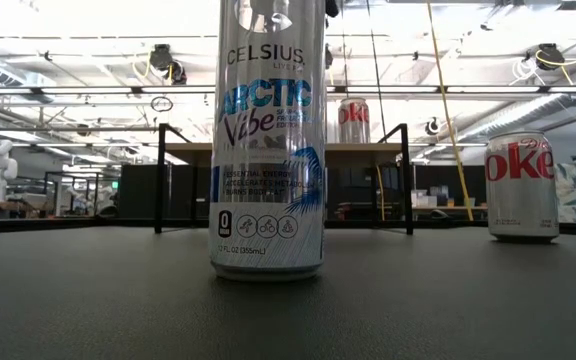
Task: Place canned beverage on shelf
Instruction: Put the top right white and black soda can on the shelf
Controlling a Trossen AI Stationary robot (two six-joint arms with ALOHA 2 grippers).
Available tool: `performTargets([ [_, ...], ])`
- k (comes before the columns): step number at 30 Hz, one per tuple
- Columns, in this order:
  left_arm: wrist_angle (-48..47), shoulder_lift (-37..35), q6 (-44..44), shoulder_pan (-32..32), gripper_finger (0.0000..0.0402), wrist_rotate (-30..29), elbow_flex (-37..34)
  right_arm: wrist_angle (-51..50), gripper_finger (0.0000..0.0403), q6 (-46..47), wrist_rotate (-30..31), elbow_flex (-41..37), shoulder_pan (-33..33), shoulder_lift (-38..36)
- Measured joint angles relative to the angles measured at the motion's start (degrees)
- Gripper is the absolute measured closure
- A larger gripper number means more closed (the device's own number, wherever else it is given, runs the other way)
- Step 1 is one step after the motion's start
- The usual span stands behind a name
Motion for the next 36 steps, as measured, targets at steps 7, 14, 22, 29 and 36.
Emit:
performTargets([
  [7, -5.4, 0.1, -6.6, -2.9, 0.0246, 0.8, 0.0, -1.5, 0.0057, -4.5, -0.3, 0.0, 0.0, 0.0],
  [14, -12.6, 0.9, -10.1, -3.2, 0.0246, 3.0, 0.0, -5.0, 0.0057, -10.8, -0.2, 0.0, 0.0, 0.0],
  [22, -13.2, 0.9, -3.8, -2.2, 0.0246, 3.1, 0.0, -4.3, 0.0057, -15.0, -0.1, 0.0, 0.0, 0.0],
  [29, -13.3, 0.9, 2.5, -1.8, 0.0246, 2.9, 0.0, -1.3, 0.0057, -15.4, 0.0, 0.0, 0.0, 0.0],
  [36, -17.6, 0.9, 8.8, -1.7, 0.0246, -5.2, 0.0, 6.3, 0.0057, -16.7, 0.0, 0.0, 0.0, 0.0],
])
